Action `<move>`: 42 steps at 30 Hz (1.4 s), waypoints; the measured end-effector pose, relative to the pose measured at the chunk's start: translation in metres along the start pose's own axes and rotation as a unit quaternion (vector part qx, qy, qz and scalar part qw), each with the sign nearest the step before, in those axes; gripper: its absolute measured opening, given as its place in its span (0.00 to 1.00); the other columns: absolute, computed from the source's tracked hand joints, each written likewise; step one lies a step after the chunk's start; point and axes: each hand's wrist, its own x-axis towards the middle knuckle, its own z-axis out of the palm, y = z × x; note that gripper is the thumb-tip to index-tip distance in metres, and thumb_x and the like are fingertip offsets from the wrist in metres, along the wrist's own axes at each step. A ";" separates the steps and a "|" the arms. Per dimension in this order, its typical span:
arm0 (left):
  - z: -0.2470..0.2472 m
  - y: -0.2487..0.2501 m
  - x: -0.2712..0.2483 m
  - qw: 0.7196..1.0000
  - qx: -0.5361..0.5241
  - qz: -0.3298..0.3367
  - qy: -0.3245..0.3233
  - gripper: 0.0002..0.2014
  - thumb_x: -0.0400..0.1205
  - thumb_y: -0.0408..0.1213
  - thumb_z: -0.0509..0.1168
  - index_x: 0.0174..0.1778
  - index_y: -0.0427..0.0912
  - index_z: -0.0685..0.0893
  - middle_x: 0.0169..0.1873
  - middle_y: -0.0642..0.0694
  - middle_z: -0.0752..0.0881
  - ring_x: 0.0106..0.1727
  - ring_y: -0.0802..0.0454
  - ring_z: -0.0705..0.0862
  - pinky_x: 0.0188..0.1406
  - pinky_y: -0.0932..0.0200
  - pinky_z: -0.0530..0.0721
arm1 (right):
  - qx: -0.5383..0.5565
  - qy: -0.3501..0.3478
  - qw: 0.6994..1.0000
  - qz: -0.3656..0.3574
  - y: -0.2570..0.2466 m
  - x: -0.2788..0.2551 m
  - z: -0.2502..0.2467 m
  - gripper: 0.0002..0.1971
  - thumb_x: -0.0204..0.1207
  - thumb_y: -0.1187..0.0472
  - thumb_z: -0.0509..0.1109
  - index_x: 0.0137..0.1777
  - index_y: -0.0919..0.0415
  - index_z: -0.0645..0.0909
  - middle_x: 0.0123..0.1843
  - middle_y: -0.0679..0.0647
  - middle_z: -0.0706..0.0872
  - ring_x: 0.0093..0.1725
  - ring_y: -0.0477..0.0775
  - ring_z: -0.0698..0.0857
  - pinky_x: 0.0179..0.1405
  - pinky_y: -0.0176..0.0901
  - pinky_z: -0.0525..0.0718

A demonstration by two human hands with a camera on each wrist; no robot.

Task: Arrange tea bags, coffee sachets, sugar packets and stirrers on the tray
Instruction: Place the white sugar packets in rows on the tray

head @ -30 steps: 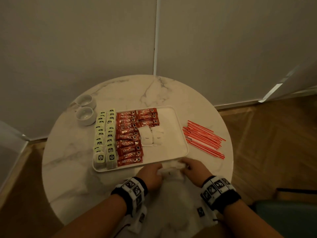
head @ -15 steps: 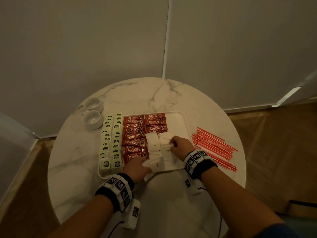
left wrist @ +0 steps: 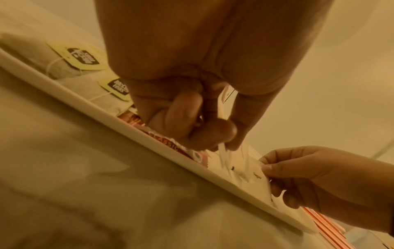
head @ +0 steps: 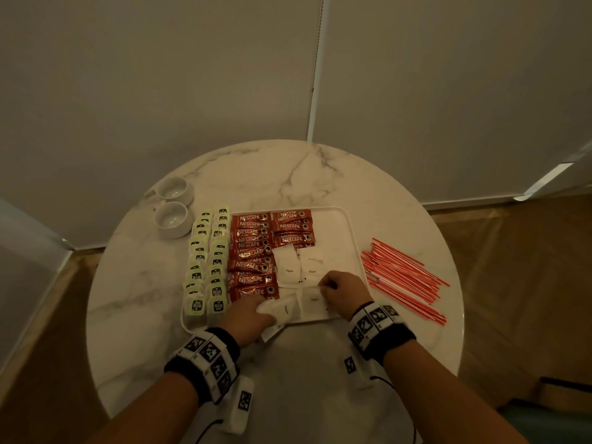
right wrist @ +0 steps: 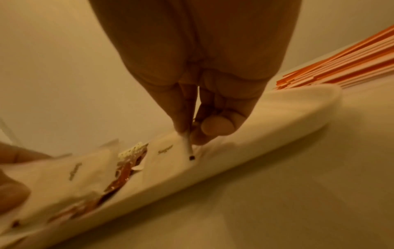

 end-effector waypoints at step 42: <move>-0.002 0.053 0.070 0.943 0.285 0.117 0.123 0.15 0.81 0.32 0.62 0.63 0.41 0.81 0.60 0.44 0.80 0.61 0.48 0.78 0.60 0.58 0.75 | -0.071 0.008 0.994 -0.086 -0.035 0.011 0.036 0.15 0.81 0.63 0.62 0.65 0.57 0.82 0.61 0.58 0.79 0.58 0.58 0.81 0.58 0.41 0.76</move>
